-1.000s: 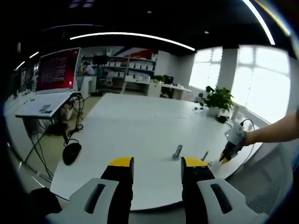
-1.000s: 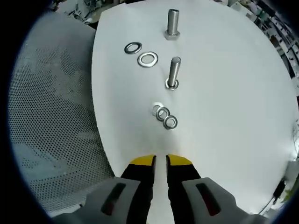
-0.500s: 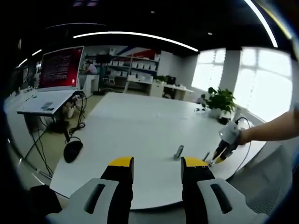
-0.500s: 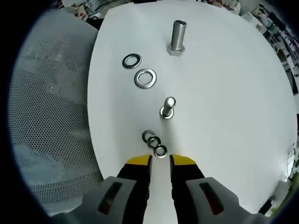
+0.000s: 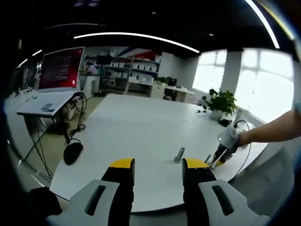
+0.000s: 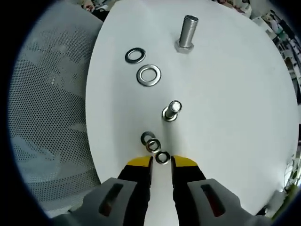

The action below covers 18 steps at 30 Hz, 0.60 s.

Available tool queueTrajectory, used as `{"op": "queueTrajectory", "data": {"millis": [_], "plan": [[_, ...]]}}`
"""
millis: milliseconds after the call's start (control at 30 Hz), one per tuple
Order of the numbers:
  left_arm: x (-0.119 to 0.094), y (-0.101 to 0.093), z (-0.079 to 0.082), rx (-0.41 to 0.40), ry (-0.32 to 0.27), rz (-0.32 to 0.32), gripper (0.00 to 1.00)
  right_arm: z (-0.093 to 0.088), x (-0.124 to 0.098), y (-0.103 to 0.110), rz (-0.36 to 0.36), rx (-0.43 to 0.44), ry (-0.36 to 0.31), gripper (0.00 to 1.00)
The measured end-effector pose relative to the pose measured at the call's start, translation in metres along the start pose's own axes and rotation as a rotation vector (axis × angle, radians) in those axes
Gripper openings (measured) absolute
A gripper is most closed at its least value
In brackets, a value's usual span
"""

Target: Place the washer onto the threaded stud by aligning its center hole with the stud, sliding it down to the base, and recovering from edge contact or off-axis alignment until the washer reaches the visible bottom stop.

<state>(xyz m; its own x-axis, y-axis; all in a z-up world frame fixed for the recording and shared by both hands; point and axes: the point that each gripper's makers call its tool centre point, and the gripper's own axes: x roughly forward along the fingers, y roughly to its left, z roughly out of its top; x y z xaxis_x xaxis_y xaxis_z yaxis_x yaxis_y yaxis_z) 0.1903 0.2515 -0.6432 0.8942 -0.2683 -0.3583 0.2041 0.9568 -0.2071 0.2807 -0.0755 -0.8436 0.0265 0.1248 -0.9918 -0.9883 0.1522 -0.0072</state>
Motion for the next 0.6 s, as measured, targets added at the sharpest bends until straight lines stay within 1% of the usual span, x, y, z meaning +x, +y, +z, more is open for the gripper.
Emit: {"op": "queueTrajectory", "data": {"millis": [167,267,400,600], "plan": [[-0.0001,-0.0005,0.0004,-0.001,-0.003,-0.003,0.38,-0.0002,0.0002,-0.0019,0.001,0.018,-0.004,0.16],[0.0000,-0.0007,0.0004,0.001,-0.004,-0.004,0.38,-0.0005,0.0003,-0.0015,-0.002,0.007,-0.009,0.15],[0.0000,-0.0009,0.0013,0.005,-0.009,-0.005,0.38,-0.0002,0.0007,-0.0027,-0.012,0.032,-0.020,0.15],[0.0003,-0.0016,0.0013,0.006,-0.010,-0.010,0.38,0.0001,-0.0004,-0.0024,-0.036,0.038,-0.032,0.14]]}}
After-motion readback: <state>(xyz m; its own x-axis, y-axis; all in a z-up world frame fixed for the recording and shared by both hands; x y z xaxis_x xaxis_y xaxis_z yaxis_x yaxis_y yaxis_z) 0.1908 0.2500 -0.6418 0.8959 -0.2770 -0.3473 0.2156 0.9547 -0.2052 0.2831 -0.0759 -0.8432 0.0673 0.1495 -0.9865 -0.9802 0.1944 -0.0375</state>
